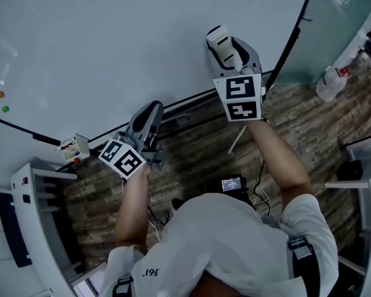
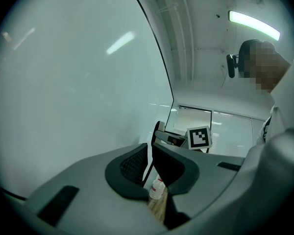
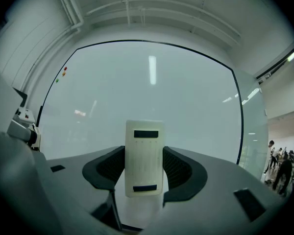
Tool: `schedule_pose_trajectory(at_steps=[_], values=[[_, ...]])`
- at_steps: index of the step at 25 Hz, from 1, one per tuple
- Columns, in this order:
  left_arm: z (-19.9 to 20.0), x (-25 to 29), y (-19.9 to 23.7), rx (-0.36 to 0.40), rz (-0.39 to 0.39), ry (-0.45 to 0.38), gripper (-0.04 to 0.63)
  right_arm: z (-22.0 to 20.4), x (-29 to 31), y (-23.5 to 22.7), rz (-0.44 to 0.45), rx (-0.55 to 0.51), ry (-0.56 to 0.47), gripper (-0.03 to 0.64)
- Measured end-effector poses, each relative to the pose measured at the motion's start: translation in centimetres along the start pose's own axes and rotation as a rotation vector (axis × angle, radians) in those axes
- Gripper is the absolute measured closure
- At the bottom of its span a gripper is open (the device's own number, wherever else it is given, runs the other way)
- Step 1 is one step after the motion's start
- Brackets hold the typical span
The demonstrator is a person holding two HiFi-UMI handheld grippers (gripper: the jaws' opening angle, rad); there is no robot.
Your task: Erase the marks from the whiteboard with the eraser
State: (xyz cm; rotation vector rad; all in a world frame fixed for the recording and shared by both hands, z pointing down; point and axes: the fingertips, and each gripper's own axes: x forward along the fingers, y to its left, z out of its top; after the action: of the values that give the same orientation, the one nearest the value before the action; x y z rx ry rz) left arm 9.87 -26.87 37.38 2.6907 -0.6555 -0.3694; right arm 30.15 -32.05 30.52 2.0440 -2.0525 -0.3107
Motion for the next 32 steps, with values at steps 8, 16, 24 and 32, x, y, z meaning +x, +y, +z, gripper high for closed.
schedule_pose_trajectory(at_steps=[8, 16, 24, 32], values=[[-0.8, -1.4, -0.3, -0.016, 0.041, -0.013, 0.560, -1.8, -1.6, -0.3, 0.065, 0.075, -0.001, 0.359], [-1.2, -7.4, -1.2, -0.023, 0.013, 0.004, 0.560, -2.7, -5.6, 3.7, 0.064, 0.106, 0.035, 0.358], [-1.9, -15.1, -1.5, -0.045, -0.008, 0.031, 0.560, -3.2, -9.9, 10.0, 0.053, 0.132, 0.076, 0.359], [-2.4, -19.6, -2.1, -0.058, -0.031, 0.044, 0.560, -4.0, -13.8, 14.6, 0.056, 0.142, 0.110, 0.359]])
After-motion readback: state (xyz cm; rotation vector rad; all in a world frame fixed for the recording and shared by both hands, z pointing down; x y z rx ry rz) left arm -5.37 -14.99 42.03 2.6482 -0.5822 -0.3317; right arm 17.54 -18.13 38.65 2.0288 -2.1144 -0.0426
